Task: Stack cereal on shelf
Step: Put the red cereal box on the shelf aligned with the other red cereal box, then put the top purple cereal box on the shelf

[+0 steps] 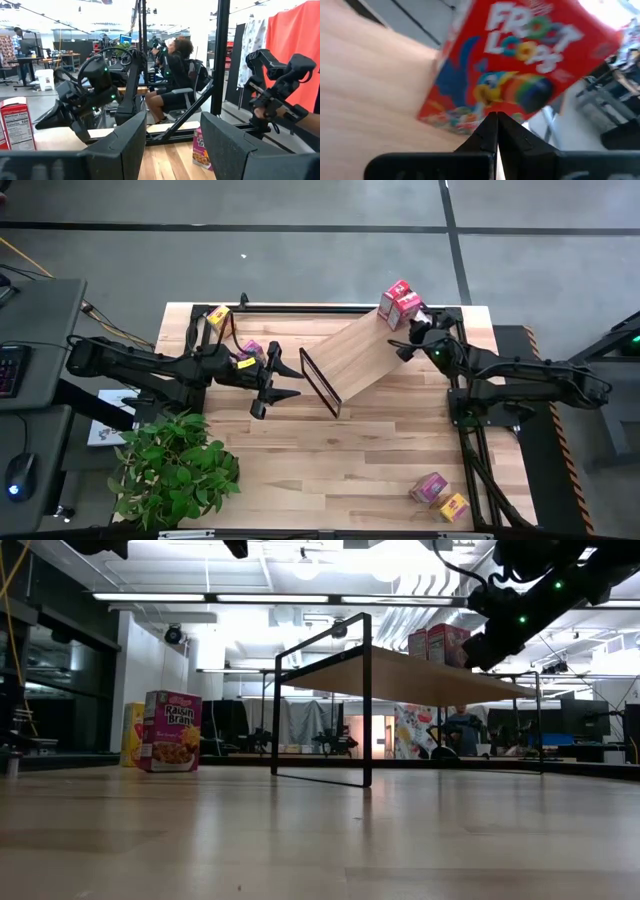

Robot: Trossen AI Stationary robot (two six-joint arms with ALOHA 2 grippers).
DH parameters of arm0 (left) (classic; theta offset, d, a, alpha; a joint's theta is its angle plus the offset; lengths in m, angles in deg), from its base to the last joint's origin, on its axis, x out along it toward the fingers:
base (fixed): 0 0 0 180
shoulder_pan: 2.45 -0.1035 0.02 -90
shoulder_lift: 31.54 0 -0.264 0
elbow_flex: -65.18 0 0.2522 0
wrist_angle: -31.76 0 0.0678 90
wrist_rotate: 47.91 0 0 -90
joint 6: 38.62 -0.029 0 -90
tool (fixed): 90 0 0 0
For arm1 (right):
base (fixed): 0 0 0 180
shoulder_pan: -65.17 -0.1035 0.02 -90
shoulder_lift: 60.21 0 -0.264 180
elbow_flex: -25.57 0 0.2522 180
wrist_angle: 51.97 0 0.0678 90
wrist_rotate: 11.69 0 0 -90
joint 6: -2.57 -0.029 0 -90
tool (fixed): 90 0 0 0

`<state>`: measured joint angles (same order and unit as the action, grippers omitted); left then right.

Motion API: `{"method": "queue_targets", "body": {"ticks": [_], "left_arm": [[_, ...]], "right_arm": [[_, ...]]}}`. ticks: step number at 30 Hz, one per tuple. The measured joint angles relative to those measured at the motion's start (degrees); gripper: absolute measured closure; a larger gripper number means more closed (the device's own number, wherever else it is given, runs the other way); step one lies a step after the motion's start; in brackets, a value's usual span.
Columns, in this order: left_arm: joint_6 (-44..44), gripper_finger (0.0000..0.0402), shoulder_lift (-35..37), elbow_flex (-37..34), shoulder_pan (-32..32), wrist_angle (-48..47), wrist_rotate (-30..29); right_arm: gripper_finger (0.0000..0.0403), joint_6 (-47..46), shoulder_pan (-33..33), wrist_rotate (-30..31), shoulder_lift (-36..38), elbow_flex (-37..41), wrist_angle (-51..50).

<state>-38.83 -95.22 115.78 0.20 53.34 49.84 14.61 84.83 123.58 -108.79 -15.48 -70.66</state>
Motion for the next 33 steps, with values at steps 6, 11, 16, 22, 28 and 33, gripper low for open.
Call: {"method": "queue_targets", "body": {"ticks": [6, 11, 16, 22, 28, 33], "left_arm": [[0.0, 0.0222, 0.02, 0.0, 0.02, 0.57, 0.0], [0.0, 0.0222, 0.02, 0.0, 0.02, 0.55, 0.0], [0.09, 0.0222, 0.02, 0.0, 0.02, 0.41, 0.0], [1.49, 0.0222, 4.28, 0.01, 0.02, -6.1, 0.26], [0.44, 0.0222, 14.08, 0.02, 0.02, -18.43, -0.92], [0.3, 0.0222, 16.66, -0.18, 0.02, -26.44, -10.74]], "right_arm": [[0.0403, 3.28, 2.64, -0.28, 0.2, 0.0, 2.9], [0.0403, 4.82, 6.01, -3.49, 0.18, 0.0, 5.25], [0.0403, 4.95, 7.28, -4.32, 0.23, 0.0, 5.32], [0.0403, 1.86, 4.66, -3.26, 3.23, 0.02, -1.09], [0.0403, -7.73, -2.97, -6.52, 11.64, 0.02, -8.55], [0.0403, -12.31, -10.64, -14.77, 16.55, 0.04, -8.02]]}}
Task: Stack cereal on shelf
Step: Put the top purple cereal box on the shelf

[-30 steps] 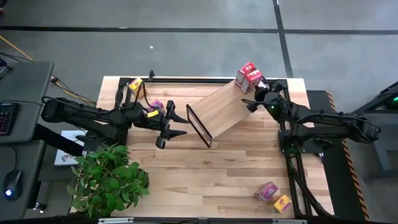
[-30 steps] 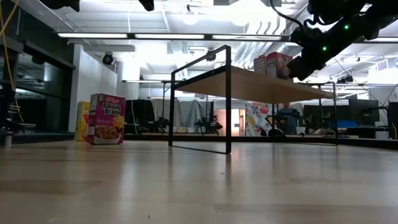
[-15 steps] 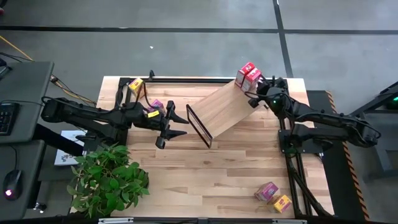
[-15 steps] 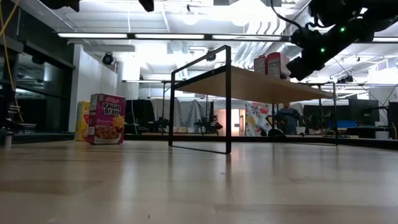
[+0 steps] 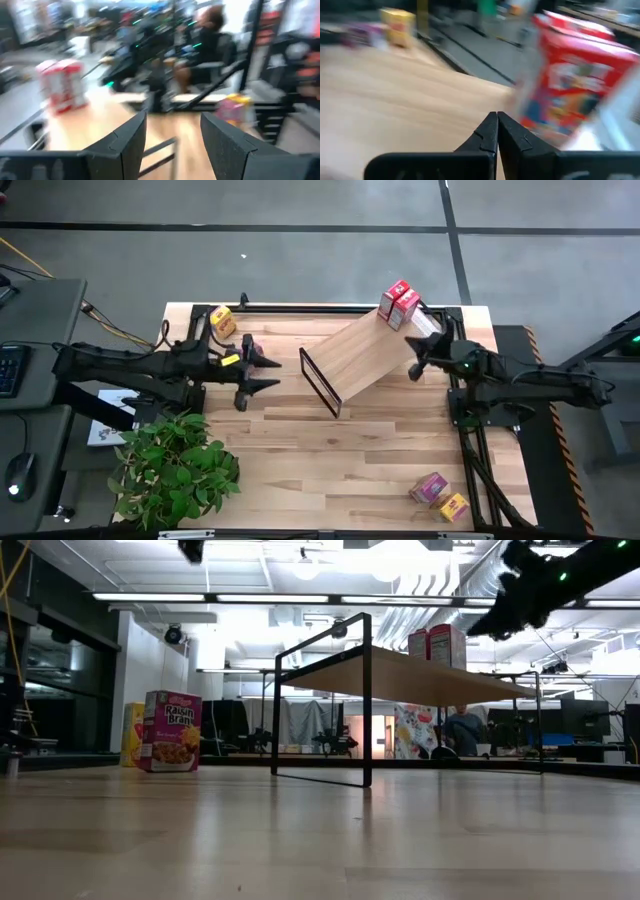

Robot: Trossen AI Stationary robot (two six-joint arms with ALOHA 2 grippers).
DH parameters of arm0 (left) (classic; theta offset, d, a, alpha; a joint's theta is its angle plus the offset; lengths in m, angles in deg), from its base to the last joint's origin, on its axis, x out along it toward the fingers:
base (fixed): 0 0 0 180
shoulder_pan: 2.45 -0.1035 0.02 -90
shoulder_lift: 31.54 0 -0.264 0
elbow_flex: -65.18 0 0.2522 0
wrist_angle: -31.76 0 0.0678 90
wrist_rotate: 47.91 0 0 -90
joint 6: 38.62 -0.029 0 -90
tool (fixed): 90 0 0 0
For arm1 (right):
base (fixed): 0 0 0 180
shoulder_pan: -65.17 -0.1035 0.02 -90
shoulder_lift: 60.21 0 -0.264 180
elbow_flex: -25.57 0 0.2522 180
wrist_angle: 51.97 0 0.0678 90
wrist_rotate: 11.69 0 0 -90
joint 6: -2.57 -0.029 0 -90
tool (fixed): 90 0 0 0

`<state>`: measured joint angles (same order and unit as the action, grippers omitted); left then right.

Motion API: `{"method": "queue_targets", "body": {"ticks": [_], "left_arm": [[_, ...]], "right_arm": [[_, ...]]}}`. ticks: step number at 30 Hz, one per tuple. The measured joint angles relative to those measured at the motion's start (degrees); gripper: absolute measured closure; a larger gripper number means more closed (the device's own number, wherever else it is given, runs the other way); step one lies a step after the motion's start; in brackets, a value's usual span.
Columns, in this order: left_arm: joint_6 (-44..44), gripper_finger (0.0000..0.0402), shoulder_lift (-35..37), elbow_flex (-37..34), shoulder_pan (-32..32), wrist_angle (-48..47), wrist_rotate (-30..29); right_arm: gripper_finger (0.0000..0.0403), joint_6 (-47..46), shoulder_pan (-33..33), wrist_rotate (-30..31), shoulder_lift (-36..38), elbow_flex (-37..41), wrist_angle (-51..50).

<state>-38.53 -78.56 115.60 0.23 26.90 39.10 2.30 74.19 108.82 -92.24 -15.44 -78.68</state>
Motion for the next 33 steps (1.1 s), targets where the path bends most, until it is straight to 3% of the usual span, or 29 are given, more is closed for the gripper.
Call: {"method": "queue_targets", "body": {"ticks": [6, 9, 16, 20, 33], "left_arm": [[1.62, 0.0222, -2.17, -0.43, -0.88, -2.91, -13.82], [4.79, 0.0222, -4.07, 2.75, -4.23, -10.81, -16.84], [13.92, 0.0204, -9.42, 11.08, -13.17, -36.09, -16.62], [17.94, 0.0186, -10.8, 13.34, -16.01, -45.0, -12.79], [22.1, 0.016, -12.27, 13.8, -22.74, -56.19, -13.57]], "right_arm": [[0.0403, -1.38, -6.34, -6.09, -1.18, 0.0, 6.45], [0.0403, -1.64, -8.04, -6.34, -3.61, 0.0, 9.31], [0.0403, -2.68, -8.81, -6.32, -11.22, 0.0, 15.22], [0.0403, -1.82, -8.65, -5.83, -15.03, 0.0, 19.18], [0.0403, -1.25, -8.66, -5.55, -16.31, 0.0, 20.93]]}}
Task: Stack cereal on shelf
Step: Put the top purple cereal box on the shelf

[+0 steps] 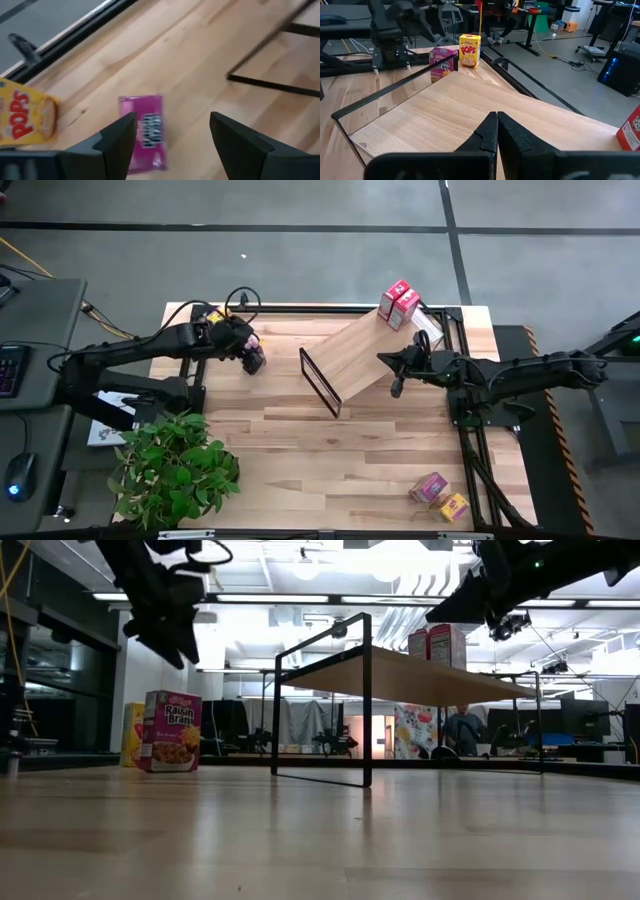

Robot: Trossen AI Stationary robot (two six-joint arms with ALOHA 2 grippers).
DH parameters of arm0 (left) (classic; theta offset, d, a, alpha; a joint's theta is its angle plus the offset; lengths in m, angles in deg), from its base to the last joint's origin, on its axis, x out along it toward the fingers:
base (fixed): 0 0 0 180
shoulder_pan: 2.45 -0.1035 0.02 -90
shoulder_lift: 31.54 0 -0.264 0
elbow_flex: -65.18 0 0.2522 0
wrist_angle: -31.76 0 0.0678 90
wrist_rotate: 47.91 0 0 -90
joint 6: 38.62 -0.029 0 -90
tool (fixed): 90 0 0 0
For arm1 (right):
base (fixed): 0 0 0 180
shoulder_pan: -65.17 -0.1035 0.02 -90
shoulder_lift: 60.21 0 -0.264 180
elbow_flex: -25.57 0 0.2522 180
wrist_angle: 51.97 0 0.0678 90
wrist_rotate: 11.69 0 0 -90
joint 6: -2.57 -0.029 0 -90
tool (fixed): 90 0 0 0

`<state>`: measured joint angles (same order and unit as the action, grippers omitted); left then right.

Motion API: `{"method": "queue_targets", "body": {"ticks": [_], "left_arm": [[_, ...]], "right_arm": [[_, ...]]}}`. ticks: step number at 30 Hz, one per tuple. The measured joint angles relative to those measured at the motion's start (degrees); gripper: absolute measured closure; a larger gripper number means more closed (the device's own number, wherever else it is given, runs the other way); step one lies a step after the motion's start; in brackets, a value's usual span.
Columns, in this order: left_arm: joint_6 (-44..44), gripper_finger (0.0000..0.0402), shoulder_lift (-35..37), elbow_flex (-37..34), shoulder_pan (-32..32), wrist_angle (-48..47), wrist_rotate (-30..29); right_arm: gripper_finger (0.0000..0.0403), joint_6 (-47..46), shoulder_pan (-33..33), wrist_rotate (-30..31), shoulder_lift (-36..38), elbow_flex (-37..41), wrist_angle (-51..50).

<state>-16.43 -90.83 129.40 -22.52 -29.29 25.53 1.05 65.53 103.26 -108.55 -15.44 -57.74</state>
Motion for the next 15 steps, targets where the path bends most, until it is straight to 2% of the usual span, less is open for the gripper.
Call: {"method": "queue_targets", "body": {"ticks": [7, 15], "left_arm": [[-1.56, 0.016, -3.14, 0.0, -5.68, -0.35, -0.04], [-2.59, 0.016, -6.74, 0.0, -9.58, -0.99, 3.99]], "right_arm": [[0.0403, 0.0, 0.0, 0.0, 0.0, 0.0, 0.02], [0.0403, 0.0, 0.0, -0.02, 0.0, 0.0, -0.01]]}}
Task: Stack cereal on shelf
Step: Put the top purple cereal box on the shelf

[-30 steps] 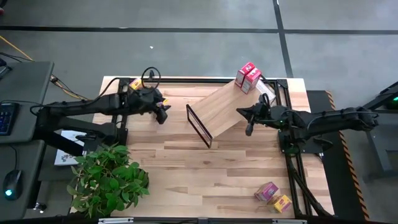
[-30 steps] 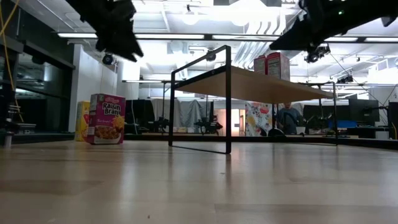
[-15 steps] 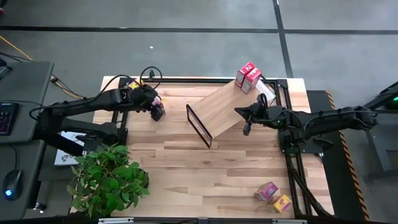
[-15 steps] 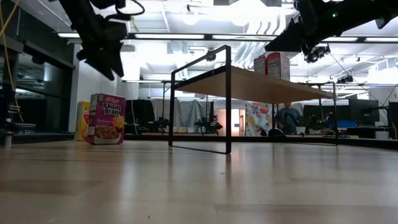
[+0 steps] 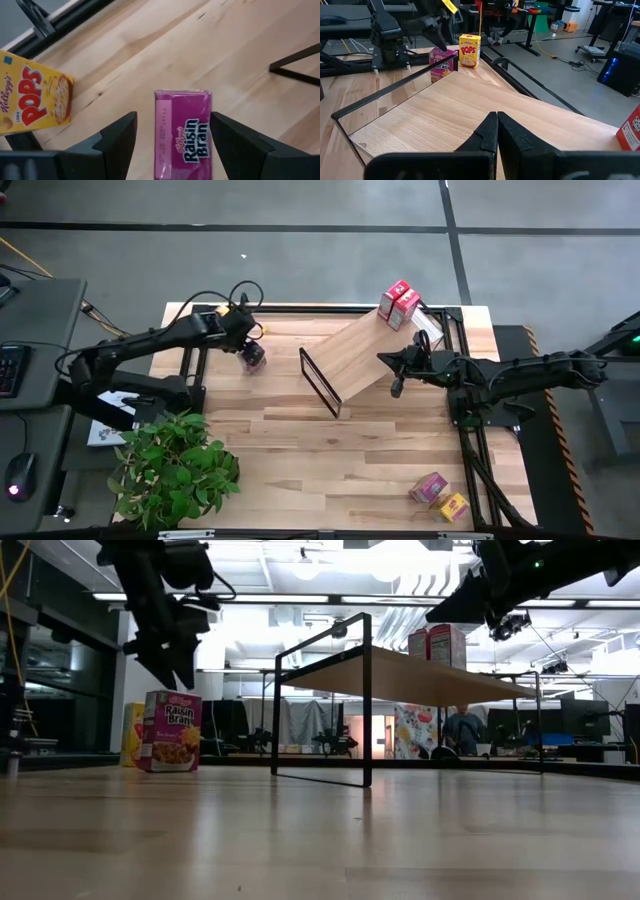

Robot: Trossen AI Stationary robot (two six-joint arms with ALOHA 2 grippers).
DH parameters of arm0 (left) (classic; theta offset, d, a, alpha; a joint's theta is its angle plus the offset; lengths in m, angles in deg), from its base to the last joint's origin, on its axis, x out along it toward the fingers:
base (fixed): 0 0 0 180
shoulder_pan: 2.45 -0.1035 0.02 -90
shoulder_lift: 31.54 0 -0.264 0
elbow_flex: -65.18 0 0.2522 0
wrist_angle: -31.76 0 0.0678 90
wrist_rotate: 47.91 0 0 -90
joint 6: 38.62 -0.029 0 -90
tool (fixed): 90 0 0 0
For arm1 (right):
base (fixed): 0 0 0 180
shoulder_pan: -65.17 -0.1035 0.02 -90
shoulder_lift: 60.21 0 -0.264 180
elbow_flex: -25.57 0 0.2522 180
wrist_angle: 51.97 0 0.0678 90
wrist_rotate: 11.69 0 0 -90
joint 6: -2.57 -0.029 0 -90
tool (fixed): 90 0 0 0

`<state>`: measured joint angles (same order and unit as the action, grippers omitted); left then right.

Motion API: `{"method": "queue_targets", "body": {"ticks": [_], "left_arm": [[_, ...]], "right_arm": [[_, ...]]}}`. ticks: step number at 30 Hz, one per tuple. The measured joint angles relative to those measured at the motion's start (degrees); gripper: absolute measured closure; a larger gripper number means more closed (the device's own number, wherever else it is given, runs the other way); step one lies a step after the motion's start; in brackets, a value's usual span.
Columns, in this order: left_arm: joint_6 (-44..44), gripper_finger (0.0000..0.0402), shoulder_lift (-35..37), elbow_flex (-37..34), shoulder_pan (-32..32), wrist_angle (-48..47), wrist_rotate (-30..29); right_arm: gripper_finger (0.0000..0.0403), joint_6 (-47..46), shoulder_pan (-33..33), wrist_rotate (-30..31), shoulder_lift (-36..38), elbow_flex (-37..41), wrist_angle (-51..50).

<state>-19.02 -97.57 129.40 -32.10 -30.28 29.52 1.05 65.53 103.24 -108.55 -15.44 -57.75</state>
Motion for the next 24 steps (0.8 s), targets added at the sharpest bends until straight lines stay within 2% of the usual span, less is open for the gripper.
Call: {"method": "queue_targets", "body": {"ticks": [3, 8, 19, 24], "left_arm": [[-0.64, 0.016, -1.4, 0.0, -0.69, -0.02, 0.38], [-1.25, 0.016, -2.84, 0.12, -1.21, 0.2, 4.24], [-2.26, 0.016, -3.12, 0.13, -1.35, 0.57, 4.39], [-3.31, 0.016, -1.16, -0.04, -1.53, 0.14, 4.8]], "right_arm": [[0.0403, 0.0, 0.0, 0.0, 0.0, 0.0, -0.02], [0.0403, 0.0, 0.0, 0.0, 0.0, 0.0, -0.04], [0.0403, 0.0, 0.0, 0.0, 0.0, 0.0, -0.07], [0.0403, -0.11, 0.0, 0.0, 0.0, 0.0, -0.08]]}}
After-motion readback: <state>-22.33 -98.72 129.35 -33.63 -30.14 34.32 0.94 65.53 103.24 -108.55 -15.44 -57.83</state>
